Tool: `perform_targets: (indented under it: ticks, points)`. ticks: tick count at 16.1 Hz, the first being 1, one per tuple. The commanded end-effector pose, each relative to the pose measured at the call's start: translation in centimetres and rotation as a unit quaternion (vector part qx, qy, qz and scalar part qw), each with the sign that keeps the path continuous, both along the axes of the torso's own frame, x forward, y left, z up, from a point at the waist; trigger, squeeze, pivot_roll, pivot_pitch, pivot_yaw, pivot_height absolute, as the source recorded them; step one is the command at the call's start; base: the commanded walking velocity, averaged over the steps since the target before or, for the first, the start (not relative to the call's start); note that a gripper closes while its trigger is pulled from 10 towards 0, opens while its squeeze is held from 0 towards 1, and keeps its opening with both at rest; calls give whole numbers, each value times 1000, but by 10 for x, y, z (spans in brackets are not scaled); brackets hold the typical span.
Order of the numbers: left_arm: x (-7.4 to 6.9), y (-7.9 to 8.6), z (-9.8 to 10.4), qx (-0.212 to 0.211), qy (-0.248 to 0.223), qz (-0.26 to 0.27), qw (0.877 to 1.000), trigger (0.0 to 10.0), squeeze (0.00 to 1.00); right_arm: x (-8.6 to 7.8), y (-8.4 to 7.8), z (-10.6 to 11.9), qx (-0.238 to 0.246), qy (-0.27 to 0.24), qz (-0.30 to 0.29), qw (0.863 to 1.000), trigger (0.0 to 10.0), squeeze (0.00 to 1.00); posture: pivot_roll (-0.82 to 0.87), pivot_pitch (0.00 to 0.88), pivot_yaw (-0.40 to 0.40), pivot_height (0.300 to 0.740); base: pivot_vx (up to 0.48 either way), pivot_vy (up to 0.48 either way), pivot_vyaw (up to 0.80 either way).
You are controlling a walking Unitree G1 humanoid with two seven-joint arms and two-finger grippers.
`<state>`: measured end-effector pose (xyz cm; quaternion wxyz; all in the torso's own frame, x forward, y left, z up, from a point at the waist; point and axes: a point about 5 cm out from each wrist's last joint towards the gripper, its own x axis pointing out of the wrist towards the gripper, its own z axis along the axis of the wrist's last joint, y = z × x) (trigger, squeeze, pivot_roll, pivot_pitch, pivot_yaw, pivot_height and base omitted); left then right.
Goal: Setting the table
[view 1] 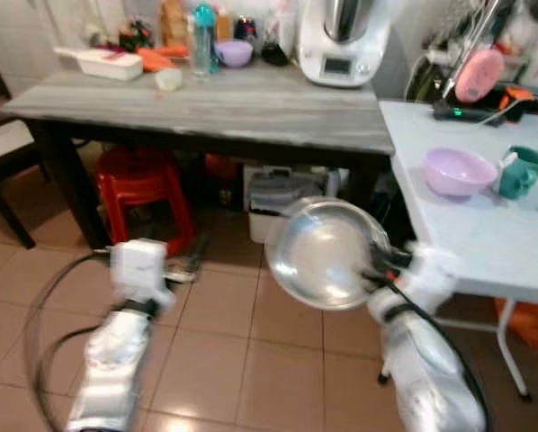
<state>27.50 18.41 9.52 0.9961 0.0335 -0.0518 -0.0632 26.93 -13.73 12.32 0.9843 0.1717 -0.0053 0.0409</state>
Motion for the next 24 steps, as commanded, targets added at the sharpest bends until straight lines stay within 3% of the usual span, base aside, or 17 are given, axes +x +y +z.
perform_targets:
  ticks: [1, 4, 10, 24]
  points:
    - [4, -12, 3, -2, -7, -14, 1000, 10000, 0, 1, -11, 1, -1, -2, -27, 1000, 10000, 0, 52, 0, -51, 740, 0, 469, 0]
    - [3, -9, 4, 25, -14, -5, 1000, 10000, 0, 5, -10, 5, -12, -11, -27, 1000, 10000, 0, 39, 0, -50, 740, 0, 0, 0]
    - [4, -17, 8, 12, -17, -26, 999, 10000, 0, 4, -12, 4, -13, -12, -32, 999, 10000, 0, 47, 0, -44, 740, 0, 0, 367]
    - [9, -33, 7, -9, -14, -65, 998, 10000, 0, 7, -19, 6, -26, -19, -54, 998, 10000, 0, 26, 0, -31, 740, 387, 0, 0]
